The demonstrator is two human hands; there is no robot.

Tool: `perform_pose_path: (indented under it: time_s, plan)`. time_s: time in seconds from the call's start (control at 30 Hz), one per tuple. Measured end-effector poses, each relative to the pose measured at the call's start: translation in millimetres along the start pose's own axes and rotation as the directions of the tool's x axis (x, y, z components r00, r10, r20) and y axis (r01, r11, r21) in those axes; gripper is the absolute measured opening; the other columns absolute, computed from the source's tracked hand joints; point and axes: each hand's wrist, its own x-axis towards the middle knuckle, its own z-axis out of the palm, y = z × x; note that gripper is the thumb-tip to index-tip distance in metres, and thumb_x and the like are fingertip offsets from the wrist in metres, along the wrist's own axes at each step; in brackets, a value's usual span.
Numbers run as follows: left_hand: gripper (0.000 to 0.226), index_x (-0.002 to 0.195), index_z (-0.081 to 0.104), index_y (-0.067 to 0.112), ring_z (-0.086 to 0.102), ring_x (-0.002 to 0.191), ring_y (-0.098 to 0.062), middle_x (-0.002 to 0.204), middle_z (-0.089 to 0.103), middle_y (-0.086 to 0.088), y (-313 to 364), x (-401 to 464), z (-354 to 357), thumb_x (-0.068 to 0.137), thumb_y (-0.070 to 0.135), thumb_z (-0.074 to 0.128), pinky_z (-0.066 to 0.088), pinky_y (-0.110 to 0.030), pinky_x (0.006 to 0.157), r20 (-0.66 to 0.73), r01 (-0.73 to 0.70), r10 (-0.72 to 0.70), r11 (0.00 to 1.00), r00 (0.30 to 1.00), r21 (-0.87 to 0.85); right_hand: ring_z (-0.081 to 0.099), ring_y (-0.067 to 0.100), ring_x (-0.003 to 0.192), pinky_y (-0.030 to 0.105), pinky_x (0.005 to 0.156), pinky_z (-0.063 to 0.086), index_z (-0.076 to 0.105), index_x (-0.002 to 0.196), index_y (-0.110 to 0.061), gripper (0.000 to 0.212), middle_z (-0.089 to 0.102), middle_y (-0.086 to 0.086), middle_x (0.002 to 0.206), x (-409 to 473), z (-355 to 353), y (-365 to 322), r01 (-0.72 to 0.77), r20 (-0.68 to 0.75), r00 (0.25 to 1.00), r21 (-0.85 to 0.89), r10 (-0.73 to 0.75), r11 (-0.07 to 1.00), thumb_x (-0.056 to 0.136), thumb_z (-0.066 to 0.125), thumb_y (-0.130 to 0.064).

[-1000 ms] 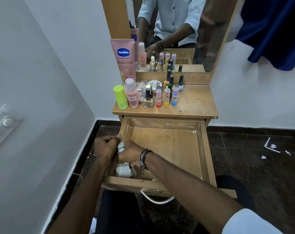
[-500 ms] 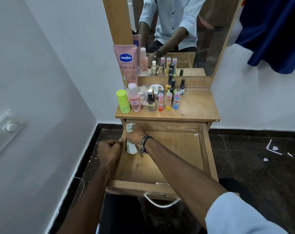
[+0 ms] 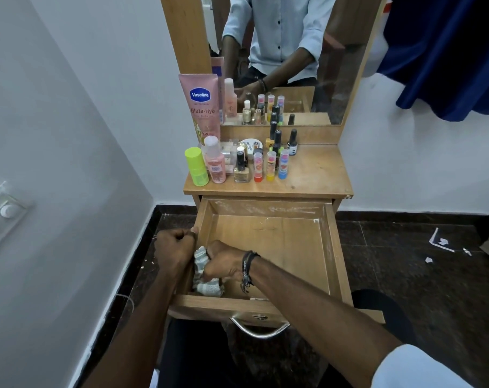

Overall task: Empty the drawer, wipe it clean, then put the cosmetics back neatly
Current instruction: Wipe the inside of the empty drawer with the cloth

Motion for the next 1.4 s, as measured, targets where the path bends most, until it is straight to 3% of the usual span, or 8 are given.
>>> perform_pose_path:
  time_s: [0.13, 0.23, 0.33, 0.6, 0.83, 1.17, 1.27, 1.4]
  plan:
    - [0.039, 0.053, 0.063, 0.005, 0.048, 0.049, -0.018, 0.051, 0.057, -0.011, 1.8, -1.7, -1.8, 0.085, 0.027, 0.069, 0.048, -0.037, 0.06, 0.023, -0.023, 0.023, 1.0, 0.999, 0.012, 0.066, 0.03, 0.101, 0.032, 0.073, 0.056, 0.059, 0.099, -0.002, 0.018, 0.059, 0.01, 0.095, 6.0, -2.4, -6.3, -0.012, -0.006, 1.0, 0.17, 0.014, 0.985, 0.089, 0.057, 0.013]
    - [0.041, 0.048, 0.056, 0.01, 0.044, 0.047, -0.015, 0.047, 0.051, -0.001, 5.3, -5.1, -2.7, 0.085, 0.023, 0.069, 0.038, -0.03, 0.056, 0.032, -0.038, 0.036, 0.999, 0.999, 0.04, 0.061, 0.023, 0.076, 0.031, 0.062, 0.054, 0.057, 0.082, -0.008, 0.025, 0.057, 0.008, 0.081, 20.0, -6.9, -13.5, -0.003, -0.084, 0.996, 0.207, 0.021, 0.978, 0.088, 0.05, 0.016]
    - [0.045, 0.043, 0.049, 0.014, 0.04, 0.044, -0.011, 0.041, 0.044, 0.006, 7.4, -7.0, -3.6, 0.084, 0.016, 0.067, 0.03, -0.025, 0.05, 0.029, -0.038, 0.036, 0.997, 0.999, 0.065, 0.063, 0.028, 0.091, 0.041, 0.083, 0.056, 0.058, 0.087, -0.01, 0.019, 0.061, 0.011, 0.09, 40.4, -18.5, -21.8, 0.061, -0.268, 0.963, 0.215, -0.001, 0.975, 0.082, 0.061, 0.008]
    - [0.036, 0.051, 0.063, 0.014, 0.056, 0.05, -0.015, 0.052, 0.061, -0.002, 5.6, -2.0, -4.8, 0.085, 0.023, 0.068, 0.038, -0.026, 0.052, 0.036, -0.053, 0.051, 0.996, 0.998, 0.07, 0.06, 0.027, 0.099, 0.031, 0.081, 0.05, 0.057, 0.078, -0.013, 0.017, 0.064, 0.013, 0.099, 60.7, -28.0, -13.3, 0.117, -0.462, 0.863, -0.206, -0.202, 0.972, 0.078, 0.062, 0.003]
    - [0.03, 0.056, 0.066, 0.012, 0.056, 0.051, -0.013, 0.054, 0.063, -0.002, 6.9, -6.2, -4.9, 0.084, 0.022, 0.067, 0.04, -0.027, 0.055, 0.022, -0.048, 0.047, 0.995, 0.999, 0.087, 0.045, 0.039, 0.13, 0.043, 0.107, 0.037, 0.046, 0.137, 0.004, 0.045, 0.046, 0.026, 0.142, 52.5, -32.2, 15.2, 0.014, -0.234, 0.89, -0.843, -0.39, 0.538, 0.092, 0.052, -0.001]
    - [0.022, 0.063, 0.071, 0.016, 0.063, 0.059, -0.02, 0.061, 0.068, 0.0, 9.0, -6.5, -7.0, 0.085, 0.019, 0.066, 0.053, -0.035, 0.068, 0.043, -0.013, 0.009, 0.996, 0.999, 0.088, 0.042, 0.045, 0.131, 0.051, 0.109, 0.038, 0.023, 0.146, 0.016, 0.059, 0.039, 0.037, 0.142, 19.5, -56.3, 62.5, -0.216, -0.263, 0.875, -0.963, -0.406, 0.159, 0.087, 0.026, 0.009]
    - [0.019, 0.066, 0.073, 0.016, 0.066, 0.064, -0.023, 0.064, 0.07, -0.001, 10.3, -7.5, -7.8, 0.083, 0.018, 0.065, 0.054, -0.034, 0.07, 0.037, -0.006, 0.002, 0.995, 0.999, 0.096, 0.057, 0.042, 0.113, 0.048, 0.094, 0.051, 0.032, 0.142, 0.015, 0.069, 0.053, 0.035, 0.126, 10.1, -70.9, 85.7, -0.323, -0.39, 0.861, -0.915, -0.325, 0.244, 0.075, 0.017, 0.006]
    - [0.023, 0.062, 0.071, 0.016, 0.064, 0.06, -0.021, 0.06, 0.068, -0.002, 11.1, -8.4, -7.1, 0.083, 0.015, 0.064, 0.051, -0.031, 0.065, 0.034, -0.021, 0.018, 0.996, 0.999, 0.085, 0.066, 0.024, 0.103, 0.034, 0.091, 0.053, 0.058, 0.125, -0.006, 0.036, 0.068, 0.009, 0.113, -17.1, -107.1, 97.0, -0.379, -0.587, 0.78, -0.719, -0.217, 0.582, 0.089, 0.056, -0.009]
